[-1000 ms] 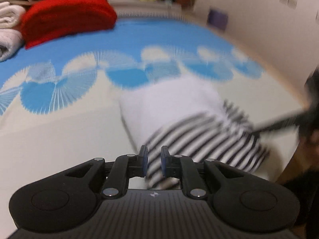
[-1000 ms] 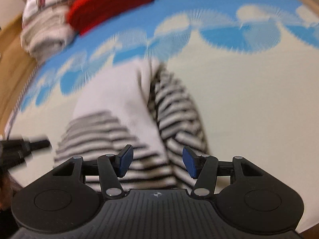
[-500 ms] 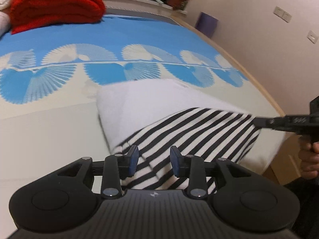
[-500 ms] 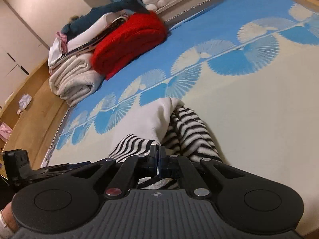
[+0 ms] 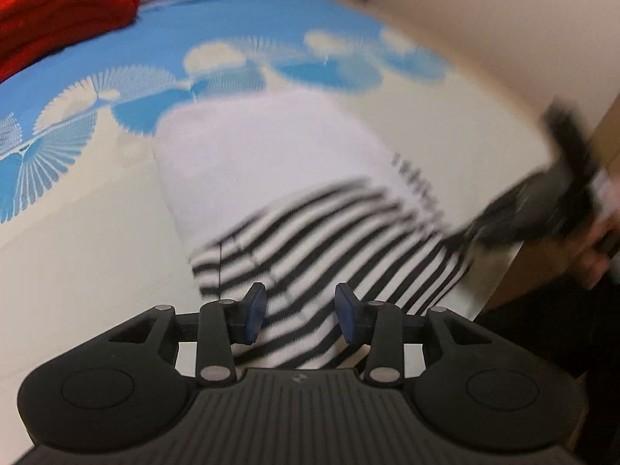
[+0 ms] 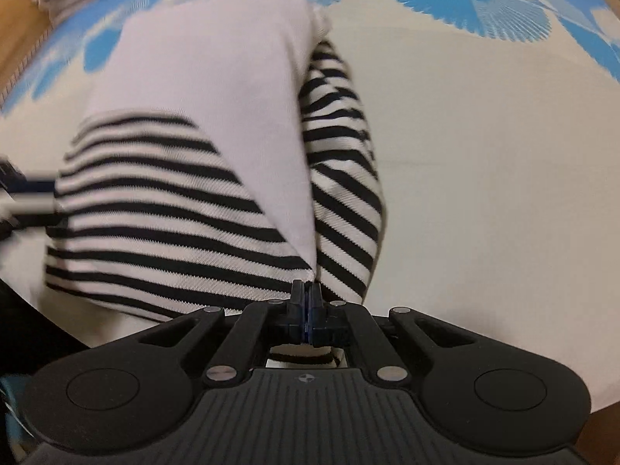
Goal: Fold small clothes
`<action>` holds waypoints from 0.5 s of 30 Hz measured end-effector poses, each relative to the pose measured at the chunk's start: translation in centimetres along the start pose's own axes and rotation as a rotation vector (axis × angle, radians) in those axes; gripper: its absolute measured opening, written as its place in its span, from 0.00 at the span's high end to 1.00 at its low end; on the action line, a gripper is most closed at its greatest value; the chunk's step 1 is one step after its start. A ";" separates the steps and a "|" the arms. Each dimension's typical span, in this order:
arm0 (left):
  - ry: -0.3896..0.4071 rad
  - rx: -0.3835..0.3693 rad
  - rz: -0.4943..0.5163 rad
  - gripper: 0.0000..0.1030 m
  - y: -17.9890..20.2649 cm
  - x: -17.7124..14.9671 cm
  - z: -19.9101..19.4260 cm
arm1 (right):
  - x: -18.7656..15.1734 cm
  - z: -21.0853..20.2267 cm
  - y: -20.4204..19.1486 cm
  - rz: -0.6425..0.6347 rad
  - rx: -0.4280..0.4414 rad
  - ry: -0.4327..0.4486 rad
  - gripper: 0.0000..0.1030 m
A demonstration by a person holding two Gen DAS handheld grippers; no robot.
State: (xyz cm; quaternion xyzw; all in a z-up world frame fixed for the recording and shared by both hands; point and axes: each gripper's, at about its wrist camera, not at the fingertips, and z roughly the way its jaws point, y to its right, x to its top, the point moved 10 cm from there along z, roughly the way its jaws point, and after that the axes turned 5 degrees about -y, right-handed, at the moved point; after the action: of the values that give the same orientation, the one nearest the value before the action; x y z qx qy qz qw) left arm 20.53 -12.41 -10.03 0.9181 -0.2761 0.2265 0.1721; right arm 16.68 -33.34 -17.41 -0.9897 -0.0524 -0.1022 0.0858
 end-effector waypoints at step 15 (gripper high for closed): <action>-0.074 0.020 -0.130 0.41 -3.8 -0.9 0.6 | 8.0 -8.2 2.2 0.344 0.136 0.445 0.54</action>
State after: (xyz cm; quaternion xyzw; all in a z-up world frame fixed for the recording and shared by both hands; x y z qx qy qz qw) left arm 22.28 -9.30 -11.70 0.9435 -0.2197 0.1833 0.1671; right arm 23.14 -36.24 -8.21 -0.9292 0.1297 -0.2969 0.1776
